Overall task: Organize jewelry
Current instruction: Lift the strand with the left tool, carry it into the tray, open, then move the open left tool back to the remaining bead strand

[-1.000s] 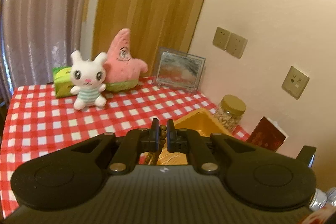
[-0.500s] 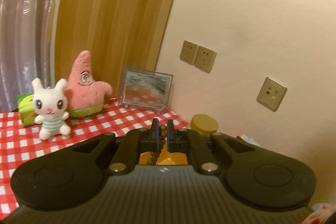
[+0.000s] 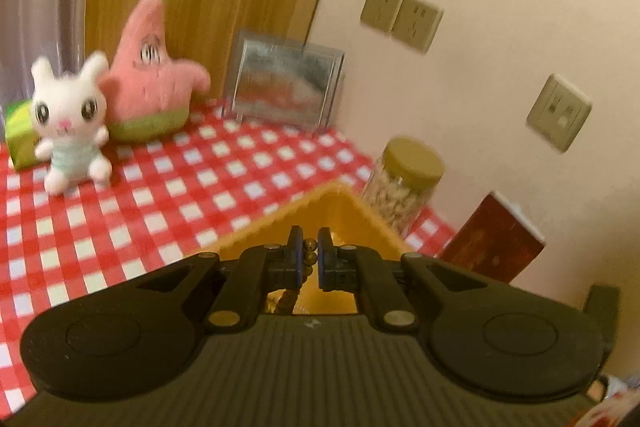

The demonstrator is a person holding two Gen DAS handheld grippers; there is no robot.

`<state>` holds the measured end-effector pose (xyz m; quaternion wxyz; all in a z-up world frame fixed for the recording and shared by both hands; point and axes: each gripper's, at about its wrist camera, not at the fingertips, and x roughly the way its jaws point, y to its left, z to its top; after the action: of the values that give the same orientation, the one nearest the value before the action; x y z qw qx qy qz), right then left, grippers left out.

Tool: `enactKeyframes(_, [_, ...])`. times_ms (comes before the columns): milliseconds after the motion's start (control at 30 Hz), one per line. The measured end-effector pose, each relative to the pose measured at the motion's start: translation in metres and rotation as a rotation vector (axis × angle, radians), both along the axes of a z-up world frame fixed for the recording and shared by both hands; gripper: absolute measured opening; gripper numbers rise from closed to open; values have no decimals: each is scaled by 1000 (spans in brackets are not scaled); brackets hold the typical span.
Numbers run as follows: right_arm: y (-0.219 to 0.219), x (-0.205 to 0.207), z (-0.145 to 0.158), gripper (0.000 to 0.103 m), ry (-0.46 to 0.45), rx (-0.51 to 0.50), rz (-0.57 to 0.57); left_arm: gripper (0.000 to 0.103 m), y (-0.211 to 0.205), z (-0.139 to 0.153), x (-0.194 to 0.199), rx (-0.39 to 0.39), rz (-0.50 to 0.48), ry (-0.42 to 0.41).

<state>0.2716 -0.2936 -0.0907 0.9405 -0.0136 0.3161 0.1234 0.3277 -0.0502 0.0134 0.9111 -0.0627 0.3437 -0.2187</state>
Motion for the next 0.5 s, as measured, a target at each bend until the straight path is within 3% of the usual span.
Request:
enactKeyframes(167, [0, 0, -1, 3, 5, 1, -3, 8, -3, -20, 7, 15, -4, 49])
enactKeyframes(267, [0, -1, -2, 3, 8, 2, -6, 16, -1, -22, 7, 13, -4, 61])
enactKeyframes(500, [-1, -1, -3, 3, 14, 2, -9, 18, 14, -19, 0, 22, 33, 61])
